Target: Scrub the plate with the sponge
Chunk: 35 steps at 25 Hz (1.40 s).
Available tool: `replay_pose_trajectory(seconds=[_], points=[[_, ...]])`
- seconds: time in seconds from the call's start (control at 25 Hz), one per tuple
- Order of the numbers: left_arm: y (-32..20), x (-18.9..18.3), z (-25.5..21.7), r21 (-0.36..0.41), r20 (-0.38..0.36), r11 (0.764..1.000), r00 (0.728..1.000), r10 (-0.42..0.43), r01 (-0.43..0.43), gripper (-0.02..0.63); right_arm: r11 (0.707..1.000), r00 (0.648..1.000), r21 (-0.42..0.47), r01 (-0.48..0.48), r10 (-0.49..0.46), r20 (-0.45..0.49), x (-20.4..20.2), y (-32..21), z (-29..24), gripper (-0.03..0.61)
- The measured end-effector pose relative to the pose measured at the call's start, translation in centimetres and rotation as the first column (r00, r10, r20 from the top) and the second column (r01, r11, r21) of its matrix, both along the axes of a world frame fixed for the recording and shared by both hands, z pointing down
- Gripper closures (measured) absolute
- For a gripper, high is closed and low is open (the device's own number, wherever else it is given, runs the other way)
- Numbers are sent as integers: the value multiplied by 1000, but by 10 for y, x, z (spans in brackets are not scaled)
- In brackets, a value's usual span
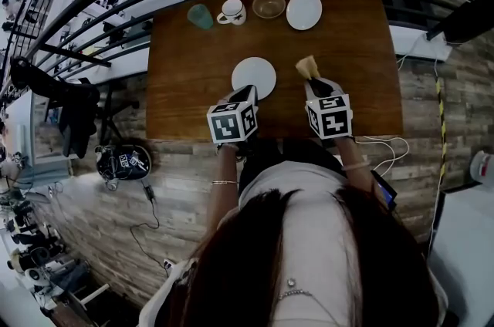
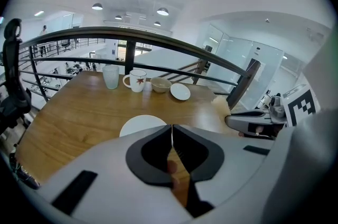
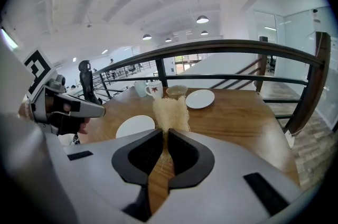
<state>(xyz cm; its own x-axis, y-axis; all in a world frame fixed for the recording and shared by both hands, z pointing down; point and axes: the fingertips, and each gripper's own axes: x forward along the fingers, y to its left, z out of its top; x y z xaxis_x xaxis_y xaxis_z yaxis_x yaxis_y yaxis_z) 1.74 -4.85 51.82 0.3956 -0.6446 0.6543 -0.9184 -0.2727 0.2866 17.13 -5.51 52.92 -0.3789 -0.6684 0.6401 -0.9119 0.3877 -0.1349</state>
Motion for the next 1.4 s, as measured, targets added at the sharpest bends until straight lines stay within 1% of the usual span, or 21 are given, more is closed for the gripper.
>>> replay_pose_trajectory(seconds=[0.2, 0.64, 1.04, 1.4], points=[[4, 3, -2, 4, 1, 1000, 1000, 2, -2, 595, 1000, 1000, 0, 5, -5, -4, 2, 5, 0, 520], [4, 15, -3, 1, -1, 999, 999, 33, -33, 595, 1000, 1000, -11, -24, 24, 3, 12, 10, 3, 520], [7, 15, -2, 0, -12, 999, 999, 34, -34, 595, 1000, 1000, -13, -23, 24, 3, 11, 10, 4, 520], [5, 18, -2, -3, -16, 999, 998, 53, -53, 595, 1000, 1000, -15, -27, 27, 3, 8, 9, 3, 520]])
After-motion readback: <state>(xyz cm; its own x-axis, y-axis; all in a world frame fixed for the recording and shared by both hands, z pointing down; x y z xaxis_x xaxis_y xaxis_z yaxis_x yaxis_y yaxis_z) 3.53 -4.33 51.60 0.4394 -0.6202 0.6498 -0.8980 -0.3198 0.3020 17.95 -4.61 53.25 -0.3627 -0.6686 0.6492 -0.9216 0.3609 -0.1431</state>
